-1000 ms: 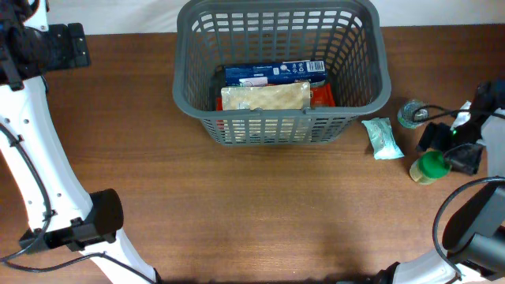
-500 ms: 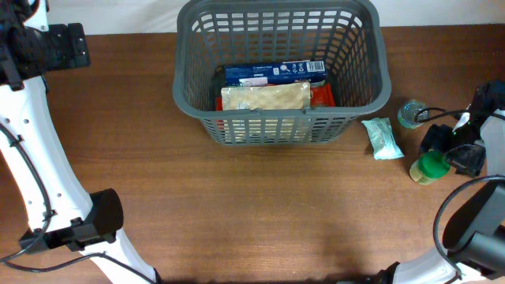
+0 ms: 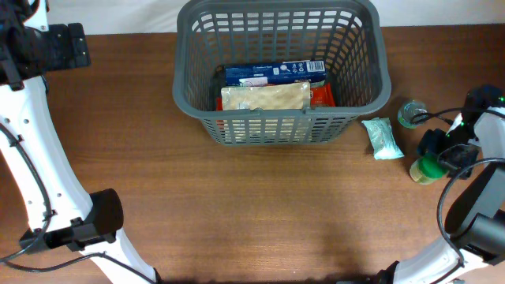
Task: Pack container
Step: 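Move the right gripper toward the tuna can and green jar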
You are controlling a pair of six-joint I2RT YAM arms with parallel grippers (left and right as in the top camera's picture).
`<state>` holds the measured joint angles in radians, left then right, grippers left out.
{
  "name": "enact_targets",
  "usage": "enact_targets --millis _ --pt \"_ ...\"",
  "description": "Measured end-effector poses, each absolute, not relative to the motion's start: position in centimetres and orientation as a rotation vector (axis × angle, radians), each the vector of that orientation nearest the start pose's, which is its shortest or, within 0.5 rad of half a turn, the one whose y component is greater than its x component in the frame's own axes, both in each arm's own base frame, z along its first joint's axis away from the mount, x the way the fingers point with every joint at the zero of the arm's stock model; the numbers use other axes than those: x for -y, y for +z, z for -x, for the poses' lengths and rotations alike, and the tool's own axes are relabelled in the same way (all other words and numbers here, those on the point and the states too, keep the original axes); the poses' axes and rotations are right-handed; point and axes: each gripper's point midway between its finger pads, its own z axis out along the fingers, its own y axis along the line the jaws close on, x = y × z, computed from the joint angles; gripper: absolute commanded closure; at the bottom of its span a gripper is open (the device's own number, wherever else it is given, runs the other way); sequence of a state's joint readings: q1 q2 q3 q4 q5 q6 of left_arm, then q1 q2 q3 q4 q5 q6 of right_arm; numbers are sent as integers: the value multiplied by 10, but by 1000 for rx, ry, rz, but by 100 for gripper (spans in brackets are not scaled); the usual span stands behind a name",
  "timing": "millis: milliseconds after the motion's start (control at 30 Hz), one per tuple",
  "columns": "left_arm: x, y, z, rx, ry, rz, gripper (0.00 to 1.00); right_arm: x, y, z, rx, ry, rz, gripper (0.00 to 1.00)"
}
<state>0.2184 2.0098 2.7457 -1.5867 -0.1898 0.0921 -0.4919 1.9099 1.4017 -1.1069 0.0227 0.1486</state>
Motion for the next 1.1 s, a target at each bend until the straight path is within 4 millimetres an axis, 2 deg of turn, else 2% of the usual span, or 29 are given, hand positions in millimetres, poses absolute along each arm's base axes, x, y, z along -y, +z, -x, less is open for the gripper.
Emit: enact_targets --millis 367,1000,1033,1100 --pt "-126 379 -416 -2423 371 241 1 156 22 -282 -3057 -13 -1047 22" --pt "-126 379 -416 -2423 370 241 1 161 21 -297 -2987 -10 -1050 17" --pt "-126 379 -416 -2423 370 241 1 161 21 -297 -2987 -8 -1050 19" --pt "-126 379 -416 -2423 370 241 1 160 21 -297 -2989 -4 -1045 29"
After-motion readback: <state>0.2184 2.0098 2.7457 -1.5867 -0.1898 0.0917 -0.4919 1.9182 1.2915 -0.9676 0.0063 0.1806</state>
